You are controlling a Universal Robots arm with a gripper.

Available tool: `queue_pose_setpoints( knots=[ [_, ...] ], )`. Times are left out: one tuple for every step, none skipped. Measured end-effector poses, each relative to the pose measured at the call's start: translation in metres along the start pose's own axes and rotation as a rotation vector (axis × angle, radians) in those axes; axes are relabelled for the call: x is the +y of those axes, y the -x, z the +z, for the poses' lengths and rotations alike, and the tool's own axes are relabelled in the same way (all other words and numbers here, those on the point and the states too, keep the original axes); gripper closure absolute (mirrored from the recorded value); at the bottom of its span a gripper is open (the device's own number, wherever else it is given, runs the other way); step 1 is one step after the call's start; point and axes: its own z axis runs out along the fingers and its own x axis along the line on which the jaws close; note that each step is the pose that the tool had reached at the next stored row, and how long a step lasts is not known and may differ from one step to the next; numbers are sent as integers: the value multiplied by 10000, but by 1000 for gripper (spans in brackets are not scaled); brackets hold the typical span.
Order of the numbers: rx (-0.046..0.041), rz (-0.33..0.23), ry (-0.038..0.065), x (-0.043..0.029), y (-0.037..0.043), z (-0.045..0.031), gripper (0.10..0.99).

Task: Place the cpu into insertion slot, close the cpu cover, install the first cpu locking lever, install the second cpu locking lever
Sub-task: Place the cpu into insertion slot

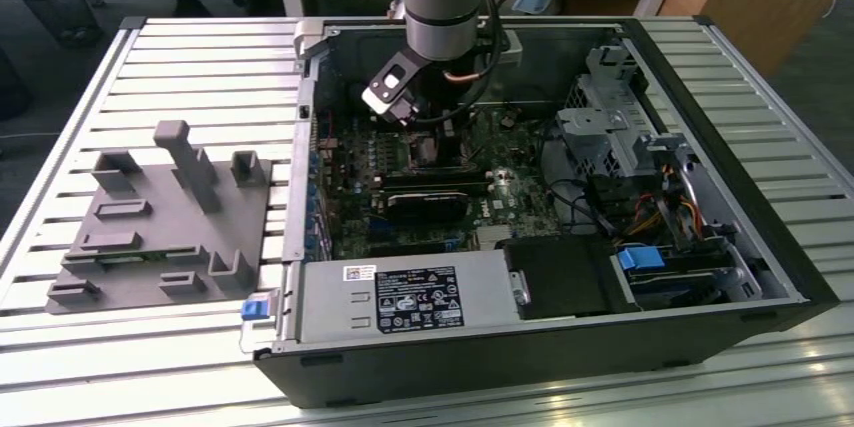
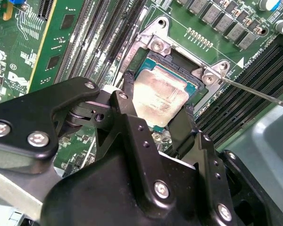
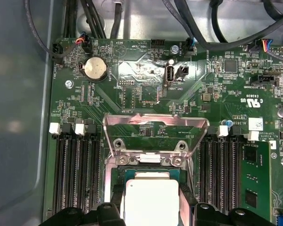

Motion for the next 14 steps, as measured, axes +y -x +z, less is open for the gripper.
queue_pose_setpoints(
  knots=[
    [-1,0,0,-1,0,3,545],
    [-1,-1,-1,-1,1,4,545],
    [-2,-1,-1,-1,1,5,545],
    [-2,-1,-1,-1,0,5,545],
    [-1,-1,-1,-1,0,6,545],
    [0,-1,0,-1,0,6,545],
    [0,0,0,-1,0,6,545],
    [-1,-1,0,-1,0,6,545],
    [0,0,0,-1,0,7,545],
    [0,0,0,-1,0,7,545],
    [0,0,0,-1,0,8,545],
    [1,0,0,-1,0,8,533],
    [1,0,0,-1,0,8,533],
    [1,-1,0,-1,0,8,471]
  ],
)
